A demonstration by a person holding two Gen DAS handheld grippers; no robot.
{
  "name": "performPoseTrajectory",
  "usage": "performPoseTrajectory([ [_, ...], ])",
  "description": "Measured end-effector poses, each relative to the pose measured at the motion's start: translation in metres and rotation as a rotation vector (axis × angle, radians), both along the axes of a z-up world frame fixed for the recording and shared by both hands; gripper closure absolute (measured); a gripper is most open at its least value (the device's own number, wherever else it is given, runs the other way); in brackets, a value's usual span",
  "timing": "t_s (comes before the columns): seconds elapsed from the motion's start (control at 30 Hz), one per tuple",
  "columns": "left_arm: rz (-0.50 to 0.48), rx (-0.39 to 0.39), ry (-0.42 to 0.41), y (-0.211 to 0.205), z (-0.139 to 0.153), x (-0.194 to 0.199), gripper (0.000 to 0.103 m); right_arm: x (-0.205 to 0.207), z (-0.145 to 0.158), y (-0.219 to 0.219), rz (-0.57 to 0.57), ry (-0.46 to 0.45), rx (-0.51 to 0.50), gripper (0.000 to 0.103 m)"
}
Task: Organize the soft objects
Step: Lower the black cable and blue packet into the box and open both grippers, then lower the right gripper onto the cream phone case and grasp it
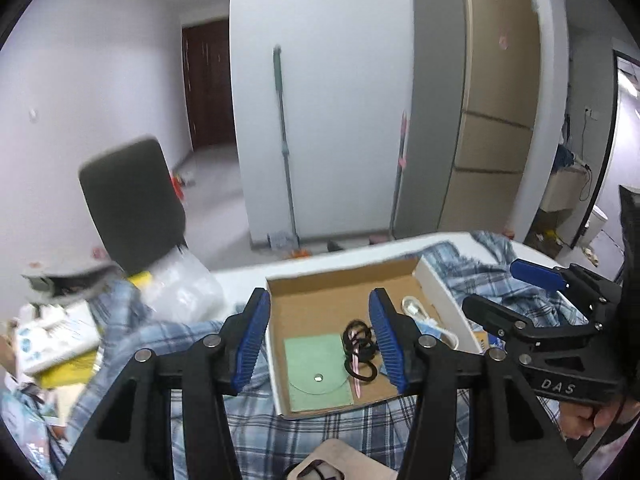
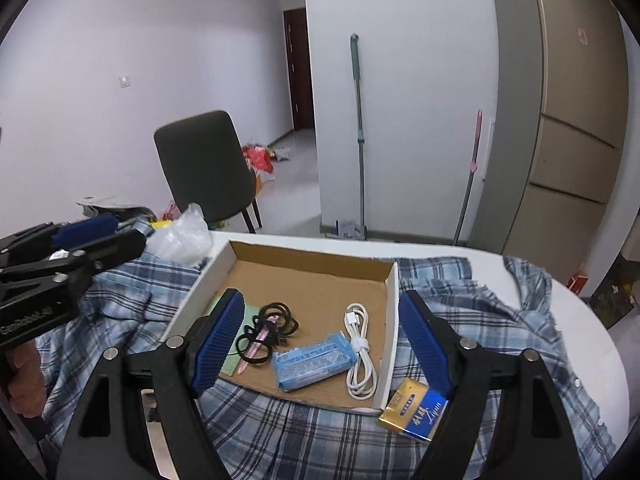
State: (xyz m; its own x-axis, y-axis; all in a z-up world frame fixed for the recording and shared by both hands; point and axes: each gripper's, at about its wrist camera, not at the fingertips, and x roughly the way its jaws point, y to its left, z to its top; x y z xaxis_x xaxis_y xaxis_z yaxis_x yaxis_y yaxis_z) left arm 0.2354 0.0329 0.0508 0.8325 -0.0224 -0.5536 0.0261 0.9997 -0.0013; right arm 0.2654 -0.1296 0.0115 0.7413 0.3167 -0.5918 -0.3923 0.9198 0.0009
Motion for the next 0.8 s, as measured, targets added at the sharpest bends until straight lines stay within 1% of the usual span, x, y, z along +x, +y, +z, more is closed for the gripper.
performPoseTrajectory([
  [0.2,0.011,-0.039,-0.069,0.004,0.021,-0.047,0.049,-0.032,0.023,0.000,0.029,-0.047,0.016,0.023],
  [0.3,0.010,-0.043,-0.098,0.005,0.021,-0.073,0.049,-0.049,0.029,0.001,0.049,-0.070,0.027,0.022],
  [0.37,0.016,-0.040,-0.110,0.006,0.014,-0.087,0.049,-0.061,0.030,0.000,0.036,-0.094,0.052,0.022],
  [0.47,0.032,-0.057,-0.116,0.010,0.000,-0.104,0.049,-0.075,0.026,0.001,0.048,-0.097,0.083,0.022],
  [0.57,0.042,-0.076,-0.116,0.012,-0.014,-0.117,0.049,-0.083,0.022,0.006,0.079,-0.084,0.074,0.022],
  [0.73,0.042,-0.046,-0.114,0.012,-0.034,-0.129,0.049,-0.095,0.014,0.009,0.115,-0.086,0.070,0.021],
  [0.8,0.040,-0.049,-0.115,0.014,-0.043,-0.131,0.049,-0.095,0.008,0.010,0.117,-0.081,0.077,0.021],
])
